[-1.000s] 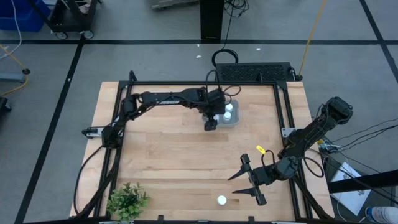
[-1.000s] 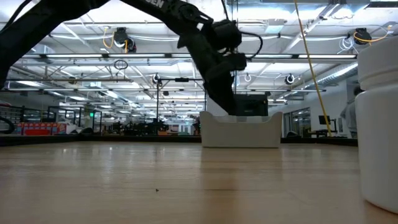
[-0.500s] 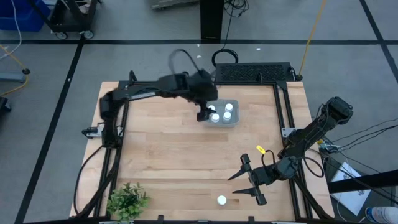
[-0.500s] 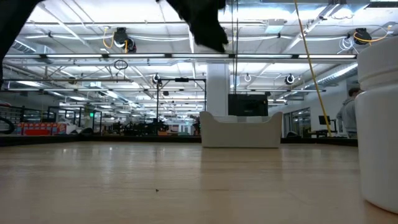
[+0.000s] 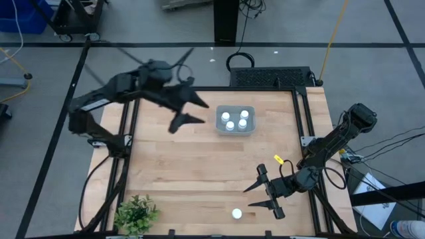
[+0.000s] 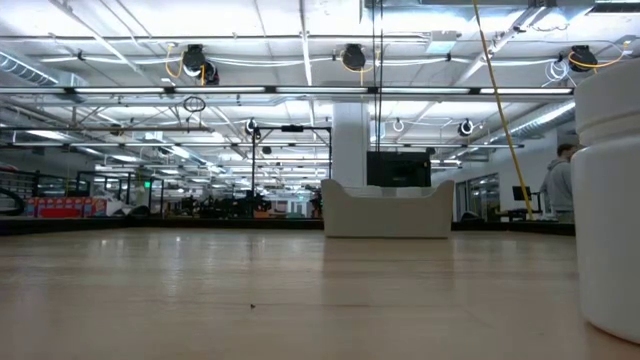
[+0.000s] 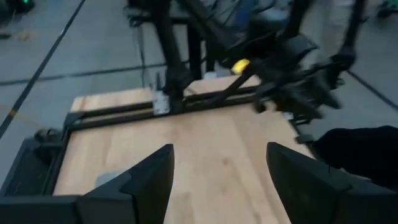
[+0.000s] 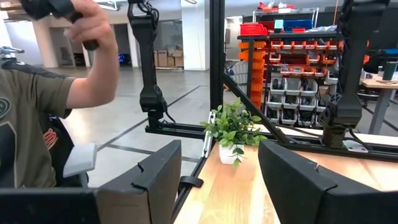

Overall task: Pick and place pill bottles into a basket
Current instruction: Put the white medicine bottle into the gray bin

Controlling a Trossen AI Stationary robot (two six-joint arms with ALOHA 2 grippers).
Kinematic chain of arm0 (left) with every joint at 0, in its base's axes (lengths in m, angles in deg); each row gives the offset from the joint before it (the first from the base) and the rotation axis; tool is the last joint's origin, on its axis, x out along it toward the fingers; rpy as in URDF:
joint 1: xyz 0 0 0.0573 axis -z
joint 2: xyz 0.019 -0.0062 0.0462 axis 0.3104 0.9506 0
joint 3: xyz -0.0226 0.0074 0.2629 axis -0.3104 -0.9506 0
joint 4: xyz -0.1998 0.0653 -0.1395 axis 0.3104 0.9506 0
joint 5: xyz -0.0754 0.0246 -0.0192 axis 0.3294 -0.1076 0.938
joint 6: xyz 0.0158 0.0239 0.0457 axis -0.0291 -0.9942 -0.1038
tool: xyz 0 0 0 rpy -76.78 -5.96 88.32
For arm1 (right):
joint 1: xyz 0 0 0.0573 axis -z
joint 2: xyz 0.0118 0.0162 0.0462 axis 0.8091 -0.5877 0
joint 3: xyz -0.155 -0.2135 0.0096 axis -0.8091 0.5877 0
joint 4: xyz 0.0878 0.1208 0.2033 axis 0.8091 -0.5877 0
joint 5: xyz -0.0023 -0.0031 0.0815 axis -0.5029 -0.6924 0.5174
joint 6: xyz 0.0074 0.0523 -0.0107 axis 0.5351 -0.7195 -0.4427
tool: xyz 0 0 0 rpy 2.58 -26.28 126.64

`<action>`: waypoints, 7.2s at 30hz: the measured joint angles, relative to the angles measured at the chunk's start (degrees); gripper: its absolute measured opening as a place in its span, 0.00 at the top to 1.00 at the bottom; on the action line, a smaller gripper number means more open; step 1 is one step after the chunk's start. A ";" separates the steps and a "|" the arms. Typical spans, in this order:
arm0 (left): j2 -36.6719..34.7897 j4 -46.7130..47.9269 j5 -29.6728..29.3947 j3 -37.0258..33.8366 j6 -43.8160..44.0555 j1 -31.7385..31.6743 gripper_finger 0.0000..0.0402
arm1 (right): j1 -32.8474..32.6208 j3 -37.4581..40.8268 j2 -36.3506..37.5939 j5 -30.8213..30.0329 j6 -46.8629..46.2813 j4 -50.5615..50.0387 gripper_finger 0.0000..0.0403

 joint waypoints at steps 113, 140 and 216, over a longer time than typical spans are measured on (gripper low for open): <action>-38.50 -82.48 -21.65 -88.66 10.25 28.66 0.54 | 3.30 -42.73 -30.26 9.37 -44.87 -74.18 0.27; -38.52 -81.96 -21.68 -88.66 10.19 28.66 0.54 | 1.84 -42.16 -34.73 9.85 -49.23 -72.74 0.27; -38.50 -81.67 -22.84 -88.66 10.08 28.68 0.54 | -2.23 -39.67 -21.54 -35.81 -19.54 -63.87 0.57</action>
